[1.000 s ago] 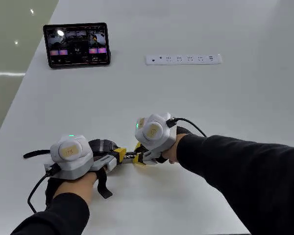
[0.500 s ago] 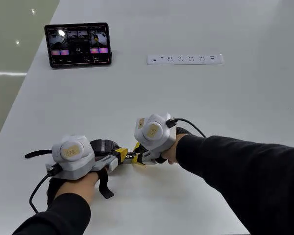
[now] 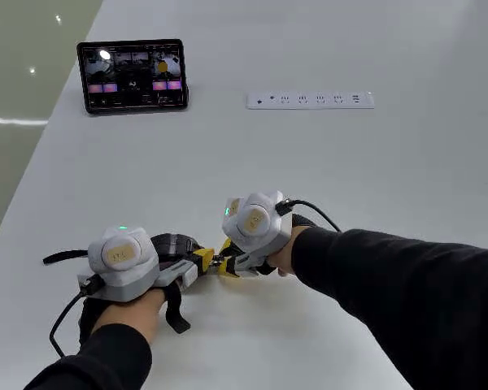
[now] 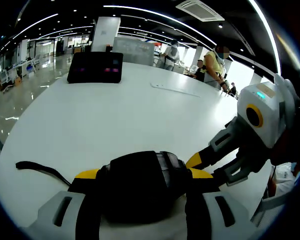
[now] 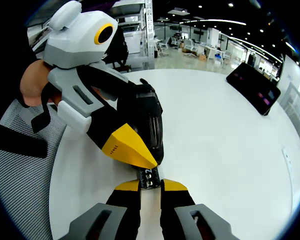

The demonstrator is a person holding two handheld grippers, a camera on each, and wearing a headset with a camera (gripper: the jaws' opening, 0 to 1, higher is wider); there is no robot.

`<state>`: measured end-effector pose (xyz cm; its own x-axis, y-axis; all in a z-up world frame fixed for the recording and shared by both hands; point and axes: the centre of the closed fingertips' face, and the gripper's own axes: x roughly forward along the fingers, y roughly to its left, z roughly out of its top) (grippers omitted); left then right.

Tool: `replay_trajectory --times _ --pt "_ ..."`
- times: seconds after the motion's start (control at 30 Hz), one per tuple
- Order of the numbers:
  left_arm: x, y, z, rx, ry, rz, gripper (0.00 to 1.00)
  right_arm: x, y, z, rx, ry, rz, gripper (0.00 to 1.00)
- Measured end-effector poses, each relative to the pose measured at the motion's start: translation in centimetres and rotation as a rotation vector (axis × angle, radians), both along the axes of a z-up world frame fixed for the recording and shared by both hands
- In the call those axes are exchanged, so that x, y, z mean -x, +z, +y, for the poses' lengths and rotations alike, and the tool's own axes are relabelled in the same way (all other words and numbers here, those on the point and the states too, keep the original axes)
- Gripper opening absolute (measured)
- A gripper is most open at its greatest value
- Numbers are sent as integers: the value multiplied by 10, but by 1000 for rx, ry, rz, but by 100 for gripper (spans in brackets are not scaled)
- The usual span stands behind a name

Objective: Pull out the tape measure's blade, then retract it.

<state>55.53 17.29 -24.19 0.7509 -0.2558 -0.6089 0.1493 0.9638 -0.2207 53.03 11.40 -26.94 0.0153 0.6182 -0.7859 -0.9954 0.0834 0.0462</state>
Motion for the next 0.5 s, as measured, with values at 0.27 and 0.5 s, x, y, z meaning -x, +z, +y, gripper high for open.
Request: replay_trajectory --times 0.27,0.5 --pt "0 0 0 1 1 0 64 0 0 3 -2 4 1 11" --pt "-1 0 0 3 1 -1 64 0 0 6 -4 6 2 11"
